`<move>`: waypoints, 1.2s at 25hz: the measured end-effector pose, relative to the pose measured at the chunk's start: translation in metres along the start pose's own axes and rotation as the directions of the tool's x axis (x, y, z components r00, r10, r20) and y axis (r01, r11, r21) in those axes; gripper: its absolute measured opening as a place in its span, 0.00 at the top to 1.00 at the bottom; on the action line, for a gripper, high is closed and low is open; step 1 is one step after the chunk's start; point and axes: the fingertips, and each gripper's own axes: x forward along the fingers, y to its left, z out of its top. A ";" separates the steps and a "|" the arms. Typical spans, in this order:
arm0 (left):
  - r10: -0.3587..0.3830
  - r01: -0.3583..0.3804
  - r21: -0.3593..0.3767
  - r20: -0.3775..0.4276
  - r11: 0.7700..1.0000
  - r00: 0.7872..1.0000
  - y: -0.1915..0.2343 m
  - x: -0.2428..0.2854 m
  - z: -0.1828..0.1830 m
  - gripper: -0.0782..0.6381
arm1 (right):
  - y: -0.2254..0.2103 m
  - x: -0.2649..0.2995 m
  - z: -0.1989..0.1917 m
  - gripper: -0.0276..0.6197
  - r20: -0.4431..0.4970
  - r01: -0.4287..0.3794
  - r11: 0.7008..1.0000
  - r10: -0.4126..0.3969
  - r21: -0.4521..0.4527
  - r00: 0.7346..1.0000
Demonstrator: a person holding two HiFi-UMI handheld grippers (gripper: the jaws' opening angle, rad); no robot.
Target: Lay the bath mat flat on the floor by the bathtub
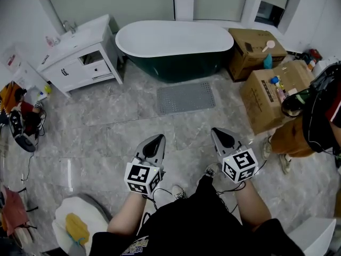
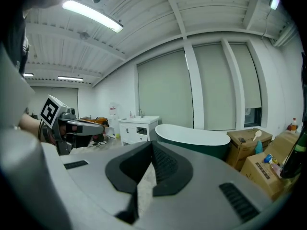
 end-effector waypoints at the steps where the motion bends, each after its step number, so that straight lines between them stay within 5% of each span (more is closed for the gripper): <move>1: 0.000 0.000 -0.001 0.004 1.000 1.000 0.000 0.001 0.002 0.87 | 0.001 0.000 0.002 0.93 0.003 -0.003 1.000 0.003 -0.004 1.000; 30: -0.004 0.005 -0.011 0.015 1.000 1.000 -0.003 0.000 0.006 0.87 | 0.006 -0.002 0.015 0.93 0.020 -0.002 1.000 0.003 -0.023 1.000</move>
